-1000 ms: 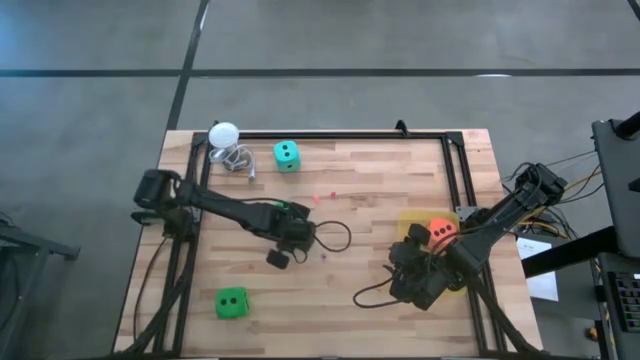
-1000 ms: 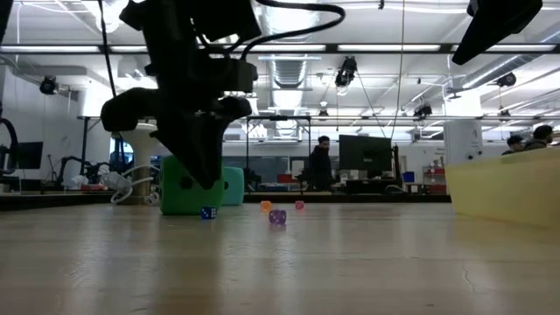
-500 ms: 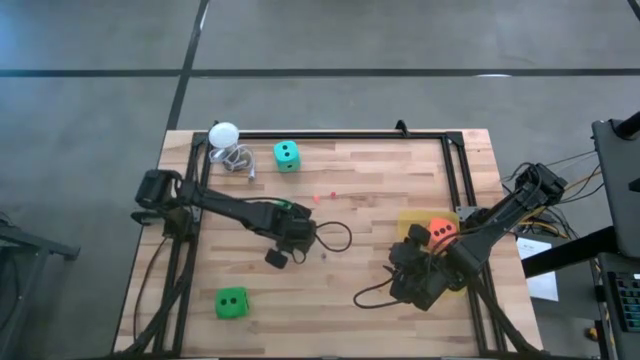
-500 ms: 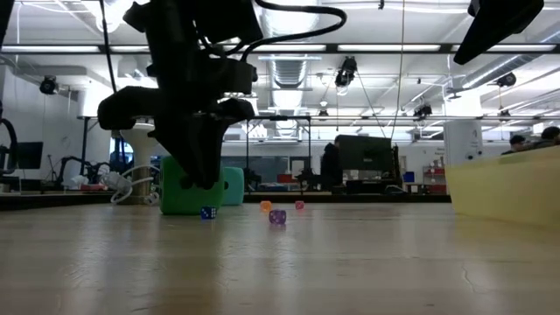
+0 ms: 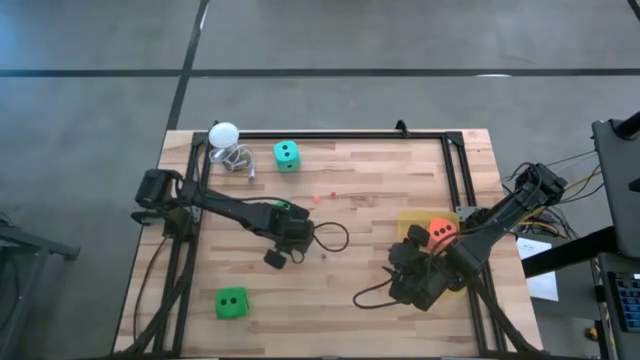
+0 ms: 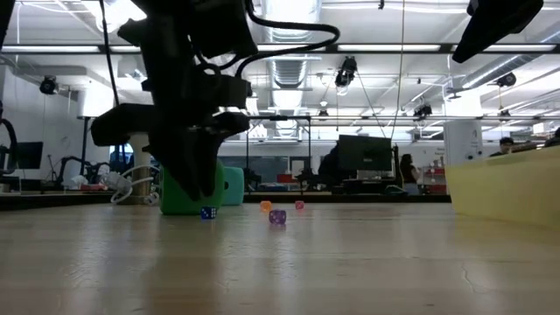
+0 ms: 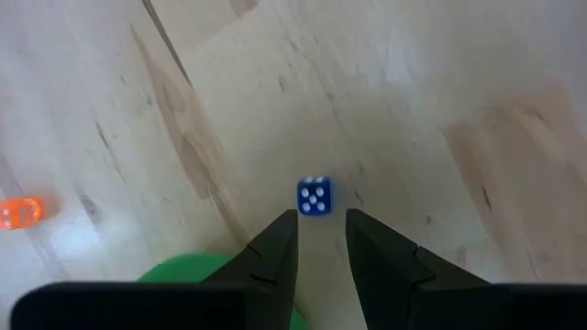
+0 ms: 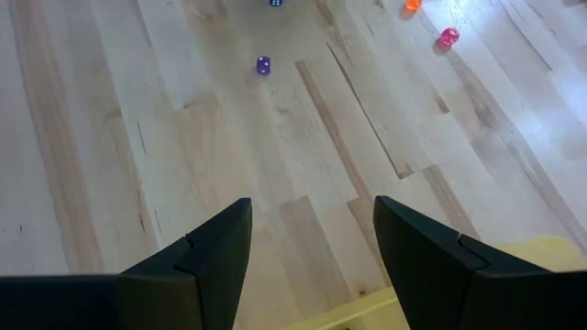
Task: Pick & Place Dice
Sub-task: Put the small blue dice into the yellow bin
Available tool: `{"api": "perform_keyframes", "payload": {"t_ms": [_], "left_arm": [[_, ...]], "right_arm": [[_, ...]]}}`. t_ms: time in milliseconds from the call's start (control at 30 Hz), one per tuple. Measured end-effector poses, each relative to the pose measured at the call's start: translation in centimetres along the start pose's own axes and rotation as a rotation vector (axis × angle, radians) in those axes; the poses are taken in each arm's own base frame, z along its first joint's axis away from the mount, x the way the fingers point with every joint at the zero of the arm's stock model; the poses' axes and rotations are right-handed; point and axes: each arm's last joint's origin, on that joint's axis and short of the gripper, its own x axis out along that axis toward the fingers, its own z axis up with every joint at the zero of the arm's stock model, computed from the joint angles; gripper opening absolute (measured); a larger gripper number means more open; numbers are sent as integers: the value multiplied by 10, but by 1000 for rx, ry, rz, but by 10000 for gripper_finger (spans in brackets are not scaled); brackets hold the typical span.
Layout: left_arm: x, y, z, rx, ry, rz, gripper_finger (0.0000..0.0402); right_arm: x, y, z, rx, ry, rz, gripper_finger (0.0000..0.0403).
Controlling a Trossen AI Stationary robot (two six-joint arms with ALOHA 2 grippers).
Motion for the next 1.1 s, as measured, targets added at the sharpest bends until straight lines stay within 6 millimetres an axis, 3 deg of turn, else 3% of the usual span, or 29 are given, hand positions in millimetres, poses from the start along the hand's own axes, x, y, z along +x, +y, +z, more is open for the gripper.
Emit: {"api": "perform_keyframes", "payload": {"t_ms": [567,1100], "left_arm": [[10,8,-7,-45,-54,5,99],[0,12,1,-120,-65,-20,99]], "right_arm": [[0,0,0,5,1,3,224],[0,1,0,6,13,14,224]]}}
